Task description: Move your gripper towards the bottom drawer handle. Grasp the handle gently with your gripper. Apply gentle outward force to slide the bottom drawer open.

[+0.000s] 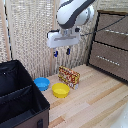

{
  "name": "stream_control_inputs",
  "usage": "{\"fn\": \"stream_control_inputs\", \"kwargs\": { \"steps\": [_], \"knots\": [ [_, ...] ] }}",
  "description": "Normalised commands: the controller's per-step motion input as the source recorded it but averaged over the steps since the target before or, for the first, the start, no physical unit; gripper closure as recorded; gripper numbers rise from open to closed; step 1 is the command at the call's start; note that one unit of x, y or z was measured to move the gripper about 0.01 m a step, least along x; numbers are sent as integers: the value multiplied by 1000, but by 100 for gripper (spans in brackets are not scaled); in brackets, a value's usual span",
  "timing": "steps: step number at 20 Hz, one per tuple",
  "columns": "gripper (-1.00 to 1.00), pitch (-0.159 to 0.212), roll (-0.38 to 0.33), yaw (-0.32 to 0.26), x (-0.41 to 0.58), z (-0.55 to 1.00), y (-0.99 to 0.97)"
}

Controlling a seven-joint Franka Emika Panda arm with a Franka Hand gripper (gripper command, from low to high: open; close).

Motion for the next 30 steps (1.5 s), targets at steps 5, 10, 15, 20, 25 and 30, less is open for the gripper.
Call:
{"fn": "stream_control_inputs", "kwargs": {
  "steps": [5,10,15,20,25,30],
  "knots": [
    [-100,0,-375,98,0,-10,10],
    [-100,0,-375,91,0,-61,0],
    [-100,0,-375,87,0,-71,0],
    [-100,0,-375,91,0,-60,0],
    [-100,0,-375,88,0,-50,0],
    [-100,0,-375,86,-4,-19,-89]
  ]
}}
